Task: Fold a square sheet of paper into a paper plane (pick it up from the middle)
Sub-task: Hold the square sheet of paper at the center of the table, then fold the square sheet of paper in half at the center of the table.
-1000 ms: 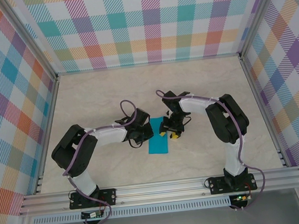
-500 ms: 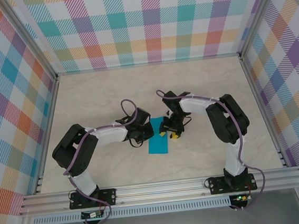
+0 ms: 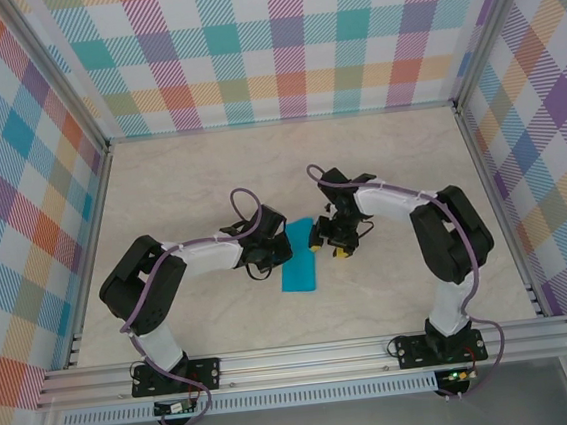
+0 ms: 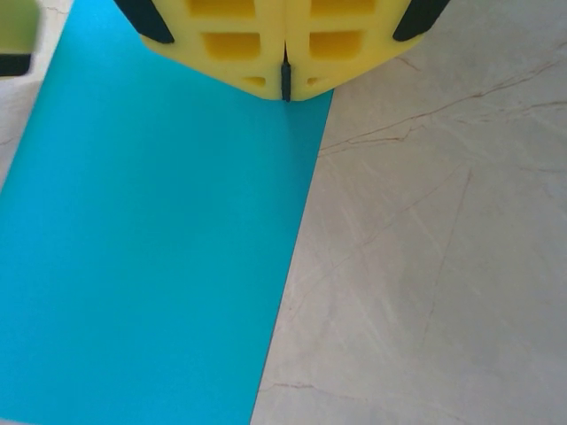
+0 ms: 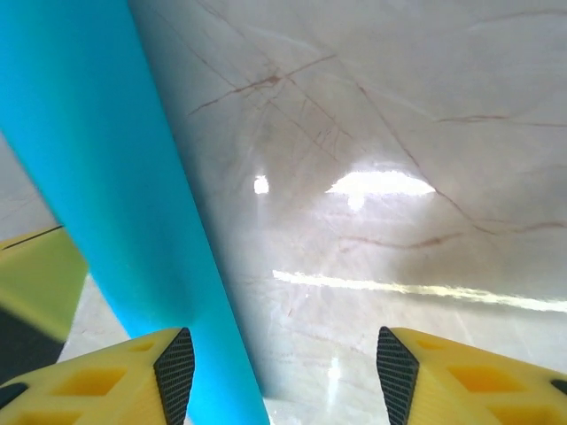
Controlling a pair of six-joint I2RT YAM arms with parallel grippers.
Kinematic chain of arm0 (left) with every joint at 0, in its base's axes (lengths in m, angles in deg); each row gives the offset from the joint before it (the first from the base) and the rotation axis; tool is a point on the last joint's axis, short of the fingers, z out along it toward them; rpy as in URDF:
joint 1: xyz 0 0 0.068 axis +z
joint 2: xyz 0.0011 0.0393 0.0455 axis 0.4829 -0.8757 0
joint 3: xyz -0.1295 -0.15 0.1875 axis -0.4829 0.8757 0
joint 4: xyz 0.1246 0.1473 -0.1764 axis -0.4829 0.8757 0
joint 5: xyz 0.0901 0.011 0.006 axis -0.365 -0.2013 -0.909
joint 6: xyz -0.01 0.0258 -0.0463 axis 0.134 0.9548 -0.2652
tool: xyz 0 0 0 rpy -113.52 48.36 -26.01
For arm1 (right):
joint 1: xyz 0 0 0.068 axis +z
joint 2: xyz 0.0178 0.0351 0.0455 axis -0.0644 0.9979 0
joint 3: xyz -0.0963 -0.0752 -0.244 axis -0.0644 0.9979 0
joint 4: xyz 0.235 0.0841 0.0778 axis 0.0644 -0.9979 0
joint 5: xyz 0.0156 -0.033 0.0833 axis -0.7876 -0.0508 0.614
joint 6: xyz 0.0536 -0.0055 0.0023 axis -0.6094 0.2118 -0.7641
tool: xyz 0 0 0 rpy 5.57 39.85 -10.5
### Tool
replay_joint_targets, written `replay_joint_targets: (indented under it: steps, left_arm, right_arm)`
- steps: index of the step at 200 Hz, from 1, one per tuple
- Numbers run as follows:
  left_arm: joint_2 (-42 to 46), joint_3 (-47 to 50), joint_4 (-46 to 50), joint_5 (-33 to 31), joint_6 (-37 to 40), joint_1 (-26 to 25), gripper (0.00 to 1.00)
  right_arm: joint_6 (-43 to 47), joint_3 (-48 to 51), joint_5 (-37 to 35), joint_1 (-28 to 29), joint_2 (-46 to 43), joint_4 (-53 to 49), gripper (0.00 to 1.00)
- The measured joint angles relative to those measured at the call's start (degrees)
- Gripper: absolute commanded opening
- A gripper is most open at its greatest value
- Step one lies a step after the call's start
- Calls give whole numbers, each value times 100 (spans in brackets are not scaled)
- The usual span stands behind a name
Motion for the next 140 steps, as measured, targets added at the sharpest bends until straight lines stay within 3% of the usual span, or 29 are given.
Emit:
replay_joint_targets:
  steps: [34, 80, 101, 140]
  left_arm:
    - [-26, -55, 83, 2, 37, 0, 0]
    - [-52, -90, 122, 4, 76, 0, 0]
    - [-52, -92, 122, 4, 79, 0, 0]
    - [-52, -92, 122, 4, 79, 0, 0]
  right_arm:
    - [4, 205, 142, -44, -376, 238, 43]
    - [-153, 855, 859, -98, -892, 1110, 13]
    - [-328, 1088, 1333, -116, -955, 1768, 5]
    - [-533, 1296, 1821, -120, -811, 2538, 0]
